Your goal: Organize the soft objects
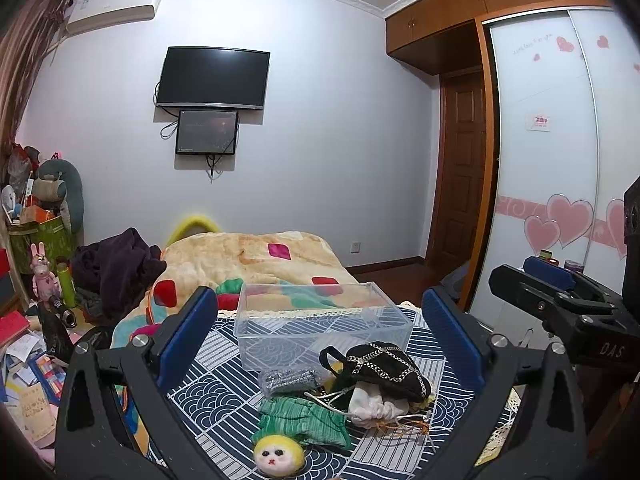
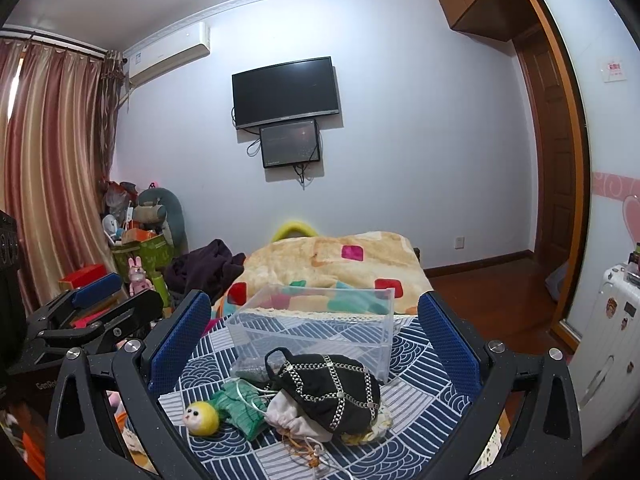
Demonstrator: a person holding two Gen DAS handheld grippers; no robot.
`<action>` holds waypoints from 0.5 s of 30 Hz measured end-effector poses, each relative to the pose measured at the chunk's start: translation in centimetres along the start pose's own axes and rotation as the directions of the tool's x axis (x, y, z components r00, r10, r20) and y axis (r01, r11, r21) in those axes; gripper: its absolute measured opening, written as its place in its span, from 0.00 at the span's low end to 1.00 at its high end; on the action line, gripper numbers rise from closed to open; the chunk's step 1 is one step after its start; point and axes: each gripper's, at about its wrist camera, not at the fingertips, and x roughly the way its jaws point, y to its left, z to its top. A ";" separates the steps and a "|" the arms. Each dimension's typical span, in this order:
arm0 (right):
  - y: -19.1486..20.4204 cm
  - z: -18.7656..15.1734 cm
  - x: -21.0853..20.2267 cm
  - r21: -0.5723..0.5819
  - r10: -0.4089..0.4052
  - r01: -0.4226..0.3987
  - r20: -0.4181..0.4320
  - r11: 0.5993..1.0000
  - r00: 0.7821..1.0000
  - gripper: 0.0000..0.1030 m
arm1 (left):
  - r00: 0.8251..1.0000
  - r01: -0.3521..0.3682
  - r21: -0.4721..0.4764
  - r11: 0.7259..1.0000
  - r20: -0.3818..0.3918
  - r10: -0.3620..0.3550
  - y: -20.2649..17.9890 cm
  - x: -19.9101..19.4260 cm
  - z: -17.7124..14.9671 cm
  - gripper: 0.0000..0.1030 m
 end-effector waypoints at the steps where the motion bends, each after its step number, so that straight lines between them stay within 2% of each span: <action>1: 0.0 0.0 0.0 0.000 -0.001 0.001 0.001 1.000 1.000 1.00 | 1.000 0.000 0.000 1.000 0.001 0.000 0.0 0.0 0.0 1.00; 15: 0.0 0.1 -0.1 0.001 0.001 -0.001 0.001 1.000 1.000 1.00 | 1.000 -0.001 -0.001 1.000 0.003 0.001 0.1 -0.1 0.1 1.00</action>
